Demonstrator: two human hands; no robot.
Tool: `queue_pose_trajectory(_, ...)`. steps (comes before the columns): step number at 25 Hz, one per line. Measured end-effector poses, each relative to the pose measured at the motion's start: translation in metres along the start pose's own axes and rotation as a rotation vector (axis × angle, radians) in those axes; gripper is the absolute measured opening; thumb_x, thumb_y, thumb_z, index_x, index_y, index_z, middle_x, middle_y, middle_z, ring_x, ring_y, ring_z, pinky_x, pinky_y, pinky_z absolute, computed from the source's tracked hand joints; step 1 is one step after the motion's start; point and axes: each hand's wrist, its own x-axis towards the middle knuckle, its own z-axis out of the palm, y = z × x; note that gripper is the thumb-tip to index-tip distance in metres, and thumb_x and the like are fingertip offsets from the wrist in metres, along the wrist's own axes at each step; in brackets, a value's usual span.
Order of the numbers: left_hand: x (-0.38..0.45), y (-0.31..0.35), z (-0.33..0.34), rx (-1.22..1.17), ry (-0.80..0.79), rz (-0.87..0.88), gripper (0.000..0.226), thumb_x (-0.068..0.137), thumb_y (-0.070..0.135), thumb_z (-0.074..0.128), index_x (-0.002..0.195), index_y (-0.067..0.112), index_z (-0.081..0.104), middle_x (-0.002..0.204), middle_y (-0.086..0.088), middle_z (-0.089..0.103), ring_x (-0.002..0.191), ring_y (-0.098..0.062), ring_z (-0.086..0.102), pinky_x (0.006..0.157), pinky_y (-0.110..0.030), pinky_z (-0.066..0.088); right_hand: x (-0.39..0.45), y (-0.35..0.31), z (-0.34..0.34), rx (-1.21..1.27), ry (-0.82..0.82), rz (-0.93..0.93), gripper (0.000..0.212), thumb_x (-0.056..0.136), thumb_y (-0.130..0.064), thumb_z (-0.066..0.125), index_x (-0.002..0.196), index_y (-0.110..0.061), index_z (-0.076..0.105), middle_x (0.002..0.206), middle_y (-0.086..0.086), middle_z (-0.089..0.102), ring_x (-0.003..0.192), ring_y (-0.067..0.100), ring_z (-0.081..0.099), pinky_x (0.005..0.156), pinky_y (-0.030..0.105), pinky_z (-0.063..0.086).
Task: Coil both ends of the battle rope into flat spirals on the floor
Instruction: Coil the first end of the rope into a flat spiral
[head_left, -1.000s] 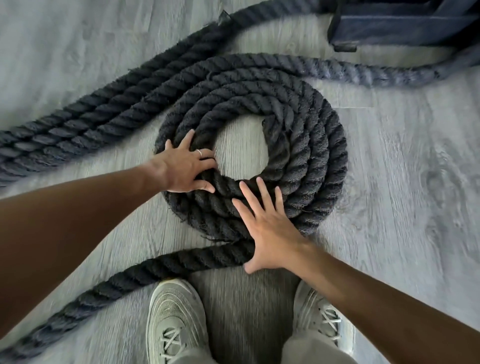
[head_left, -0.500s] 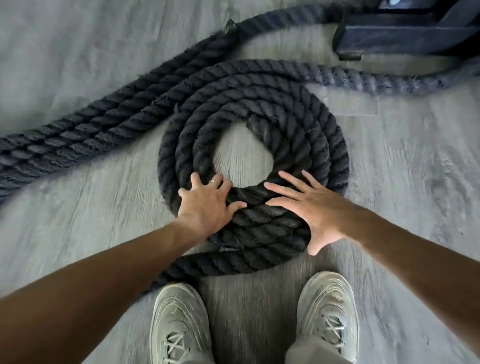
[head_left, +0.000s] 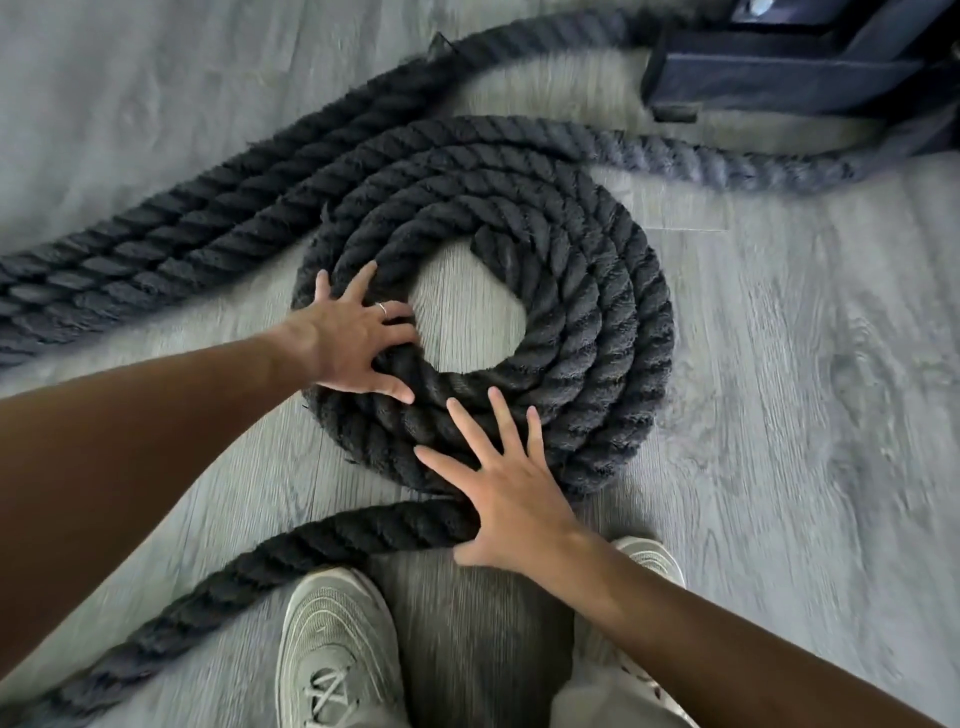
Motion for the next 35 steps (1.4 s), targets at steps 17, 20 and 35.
queue_pose_trajectory(17, -0.042, 0.084, 0.009, -0.24, 0.047, -0.49, 0.118, 0.051, 0.106, -0.006, 0.152, 0.048, 0.013, 0.167, 0.0, 0.009, 0.13, -0.048, 0.029, 0.095, -0.065, 0.039, -0.007, 0.107, -0.045, -0.079, -0.131, -0.251, 0.113, 0.054, -0.072, 0.08, 0.15, -0.057, 0.023, 0.169, -0.006, -0.003, 0.153, 0.024, -0.016, 0.12, 0.065, -0.007)
queue_pose_trajectory(20, -0.033, 0.043, 0.0, -0.129, 0.035, -0.313, 0.129, 0.04, 0.111, -0.001, 0.153, 0.051, 0.014, 0.168, 0.004, 0.001, 0.147, -0.048, 0.004, 0.107, -0.078, 0.009, -0.01, 0.064, -0.023, -0.02, -0.011, -0.25, 0.124, 0.05, -0.086, 0.073, 0.156, -0.052, 0.017, 0.169, 0.006, -0.007, 0.154, 0.034, -0.011, 0.118, 0.064, -0.01)
queue_pose_trajectory(35, -0.029, 0.032, 0.006, -0.089, 0.103, -0.097, 0.097, 0.071, 0.093, -0.001, 0.139, 0.041, 0.043, 0.146, 0.0, 0.04, 0.142, -0.023, 0.022, 0.105, -0.075, 0.028, 0.008, 0.074, -0.009, -0.097, -0.008, -0.278, 0.114, 0.049, -0.06, 0.084, 0.15, -0.056, 0.03, 0.168, -0.002, -0.023, 0.151, 0.036, -0.025, 0.113, 0.067, -0.015)
